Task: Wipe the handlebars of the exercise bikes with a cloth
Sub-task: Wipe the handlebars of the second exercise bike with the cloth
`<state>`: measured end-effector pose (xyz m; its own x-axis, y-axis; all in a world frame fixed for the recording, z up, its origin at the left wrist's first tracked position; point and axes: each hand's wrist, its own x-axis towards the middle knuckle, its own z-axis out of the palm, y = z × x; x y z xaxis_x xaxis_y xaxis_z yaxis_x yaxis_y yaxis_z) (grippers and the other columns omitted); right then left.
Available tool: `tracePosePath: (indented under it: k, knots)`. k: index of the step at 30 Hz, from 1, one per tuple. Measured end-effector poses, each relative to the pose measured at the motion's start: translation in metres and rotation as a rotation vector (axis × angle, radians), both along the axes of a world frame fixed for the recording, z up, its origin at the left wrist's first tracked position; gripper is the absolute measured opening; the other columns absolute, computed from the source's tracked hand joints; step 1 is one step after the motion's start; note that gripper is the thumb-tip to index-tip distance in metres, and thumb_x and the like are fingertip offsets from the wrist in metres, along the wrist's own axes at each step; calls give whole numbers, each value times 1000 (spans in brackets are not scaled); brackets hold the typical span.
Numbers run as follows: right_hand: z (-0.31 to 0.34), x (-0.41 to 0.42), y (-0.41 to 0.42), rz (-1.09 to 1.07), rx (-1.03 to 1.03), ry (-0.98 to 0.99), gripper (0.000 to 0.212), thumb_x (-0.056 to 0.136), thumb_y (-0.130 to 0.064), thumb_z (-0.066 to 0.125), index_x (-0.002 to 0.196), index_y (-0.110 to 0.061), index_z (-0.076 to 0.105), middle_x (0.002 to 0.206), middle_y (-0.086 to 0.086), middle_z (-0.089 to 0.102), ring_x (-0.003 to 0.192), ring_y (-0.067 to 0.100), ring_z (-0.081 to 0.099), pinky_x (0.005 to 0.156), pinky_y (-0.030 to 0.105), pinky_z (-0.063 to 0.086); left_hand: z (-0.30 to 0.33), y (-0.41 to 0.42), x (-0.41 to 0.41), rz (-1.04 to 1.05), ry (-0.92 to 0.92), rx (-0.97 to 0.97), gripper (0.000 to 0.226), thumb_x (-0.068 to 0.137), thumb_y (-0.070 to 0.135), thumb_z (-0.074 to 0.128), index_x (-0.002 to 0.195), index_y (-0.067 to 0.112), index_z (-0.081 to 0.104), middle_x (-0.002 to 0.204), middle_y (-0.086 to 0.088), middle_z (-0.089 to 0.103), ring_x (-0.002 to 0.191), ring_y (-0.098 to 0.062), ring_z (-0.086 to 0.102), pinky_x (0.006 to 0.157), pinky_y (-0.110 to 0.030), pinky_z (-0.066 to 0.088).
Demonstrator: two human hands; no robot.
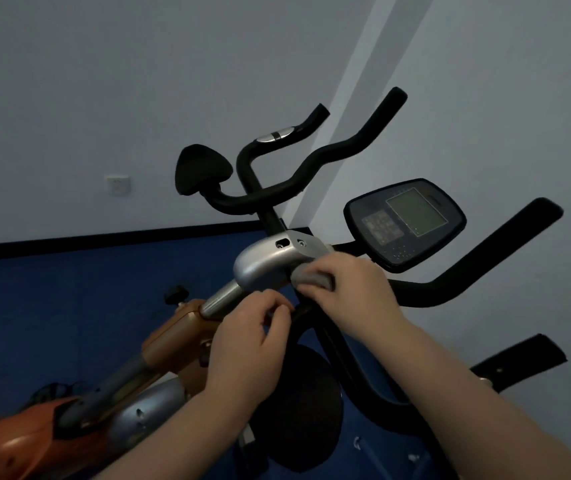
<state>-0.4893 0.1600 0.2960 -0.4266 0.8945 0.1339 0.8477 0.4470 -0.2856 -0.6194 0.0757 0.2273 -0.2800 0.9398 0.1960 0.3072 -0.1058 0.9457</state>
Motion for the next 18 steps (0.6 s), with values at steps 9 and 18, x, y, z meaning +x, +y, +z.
tracePosePath:
  k: [9, 18]
  knots:
    - [-5, -10, 6, 24, 91, 2, 14, 81, -30, 69, 94, -30, 74, 98, -4, 67, 88, 20, 62, 76, 36, 50, -2, 0, 2, 19, 7, 17, 20, 86, 36, 43, 81, 32, 62, 79, 11, 62, 77, -4, 59, 68, -40, 50]
    - [29, 53, -57, 52, 22, 130, 25, 87, -32, 63, 110, -35, 69, 109, -21, 63, 100, -2, 57, 86, 19, 45, 2, -13, 14, 37, -4, 33, 15, 85, 33, 48, 91, 42, 58, 91, 20, 61, 88, 1, 59, 71, -26, 48]
